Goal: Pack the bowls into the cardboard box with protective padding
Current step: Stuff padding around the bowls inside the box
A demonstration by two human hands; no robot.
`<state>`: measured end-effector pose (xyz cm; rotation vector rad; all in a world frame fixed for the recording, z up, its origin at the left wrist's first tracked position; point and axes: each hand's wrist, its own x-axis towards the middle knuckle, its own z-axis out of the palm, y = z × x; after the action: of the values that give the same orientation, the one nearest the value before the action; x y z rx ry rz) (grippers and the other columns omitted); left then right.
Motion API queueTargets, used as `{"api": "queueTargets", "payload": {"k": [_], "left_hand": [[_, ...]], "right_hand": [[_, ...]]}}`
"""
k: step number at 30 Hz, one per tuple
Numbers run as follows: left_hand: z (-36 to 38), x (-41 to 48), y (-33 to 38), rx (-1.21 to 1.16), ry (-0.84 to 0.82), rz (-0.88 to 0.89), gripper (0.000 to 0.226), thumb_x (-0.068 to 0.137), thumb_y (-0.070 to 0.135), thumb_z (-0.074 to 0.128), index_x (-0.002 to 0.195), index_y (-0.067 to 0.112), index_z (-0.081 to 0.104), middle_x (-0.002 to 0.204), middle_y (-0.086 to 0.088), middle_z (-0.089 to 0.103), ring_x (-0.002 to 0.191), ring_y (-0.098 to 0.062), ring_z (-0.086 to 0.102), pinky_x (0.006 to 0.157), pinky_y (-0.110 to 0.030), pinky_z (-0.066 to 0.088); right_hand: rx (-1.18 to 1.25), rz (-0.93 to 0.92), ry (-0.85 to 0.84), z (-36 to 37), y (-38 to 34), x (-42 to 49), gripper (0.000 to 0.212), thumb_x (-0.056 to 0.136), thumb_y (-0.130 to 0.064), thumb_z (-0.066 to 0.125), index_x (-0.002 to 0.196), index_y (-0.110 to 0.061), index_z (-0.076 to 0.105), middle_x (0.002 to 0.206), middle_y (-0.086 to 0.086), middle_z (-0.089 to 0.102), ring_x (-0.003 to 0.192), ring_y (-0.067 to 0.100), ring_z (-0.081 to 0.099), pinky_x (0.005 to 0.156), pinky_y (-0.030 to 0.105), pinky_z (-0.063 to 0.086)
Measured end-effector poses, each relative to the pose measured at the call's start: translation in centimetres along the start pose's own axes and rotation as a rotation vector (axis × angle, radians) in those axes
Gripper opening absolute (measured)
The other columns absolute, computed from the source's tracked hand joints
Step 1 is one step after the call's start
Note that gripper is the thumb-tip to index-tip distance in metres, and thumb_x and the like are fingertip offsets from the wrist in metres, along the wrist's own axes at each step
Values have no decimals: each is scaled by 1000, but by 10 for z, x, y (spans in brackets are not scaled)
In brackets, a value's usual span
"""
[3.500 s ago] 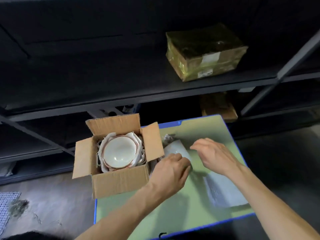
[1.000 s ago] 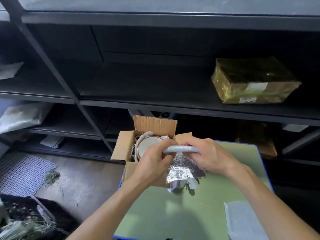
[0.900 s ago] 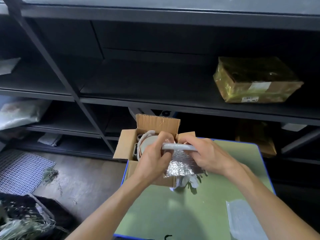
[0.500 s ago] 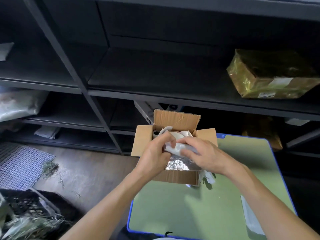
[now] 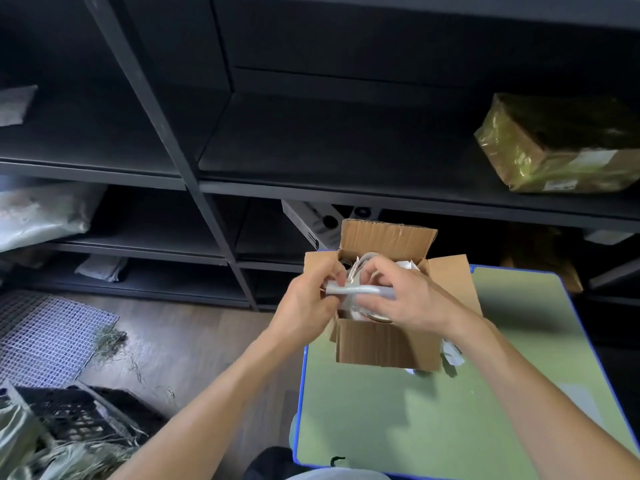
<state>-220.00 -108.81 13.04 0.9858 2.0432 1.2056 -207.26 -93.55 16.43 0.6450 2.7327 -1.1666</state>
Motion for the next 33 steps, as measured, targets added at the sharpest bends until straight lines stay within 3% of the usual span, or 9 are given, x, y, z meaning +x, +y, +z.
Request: {"api": "queueTargets", "payload": {"k": [3,7,10,14,19,24,28,30,33], "left_hand": [[-9,8,-2,14,29,19,34,82,-1,60,84,31,51,79,10,54,65,-6,44,57,-21,35],[-9,13,-6,48,-37,58,35,81,7,65,88,35,47,93,5,54,72,-15,50,64,-36,47],[-5,11,-10,30,-131,74,38,80,21,78,95,33,45,105,2,51,81,-20,54,63,-23,48],[-3,18,-15,32,-102,98,36,88,24,71,109,39,45,107,6,53,81,-10,56,65,-19,45],[-1,27,-13,154,-137,140,19,93,24,64,108,32,58,95,13,60,81,-7,59,65,-24,48],[1,33,-11,151,-89,175,10,92,23,65,98,29,60,89,12,61,80,-7,56,63,-16,42],[8,39,-15,229,-151,231,13,89,23,68,97,28,58,90,10,60,83,-9,53,62,-22,41],[11,44,-21,305,-212,260,17,87,18,68,100,24,59,90,6,55,83,-9,47,63,-19,35],[11,54,-37,501,-281,373,26,81,6,60,98,26,62,88,9,56,90,-16,50,76,-29,42]], "right_hand": [[72,-14,-23,0,-4,6,16,95,-43,61,102,-37,48,96,-14,65,89,2,60,82,26,46],[15,-12,45,-2,-7,12,20,91,-32,66,101,-34,49,100,-15,62,94,2,56,81,21,43],[3,26,92,-5,-4,14,25,84,-25,70,97,-35,52,96,-15,65,89,7,59,82,34,50],[-4,63,114,-4,-2,14,26,82,-27,70,100,-41,57,90,-18,69,84,5,63,79,37,53],[8,94,112,-3,0,11,17,84,-27,68,94,-41,64,89,-13,70,69,4,67,74,40,56],[51,100,151,-8,-2,7,17,82,-32,73,95,-40,66,94,-20,69,86,4,62,77,31,52],[-17,72,175,-10,-6,2,17,85,-22,66,95,-36,68,87,-33,64,80,2,59,64,23,45],[-113,47,157,-9,-9,-1,22,86,-19,61,100,-34,68,82,-43,57,78,3,59,67,23,46],[-162,43,143,-7,-12,-4,33,87,-16,54,109,-35,69,91,-39,56,67,-1,59,74,23,51]]}}
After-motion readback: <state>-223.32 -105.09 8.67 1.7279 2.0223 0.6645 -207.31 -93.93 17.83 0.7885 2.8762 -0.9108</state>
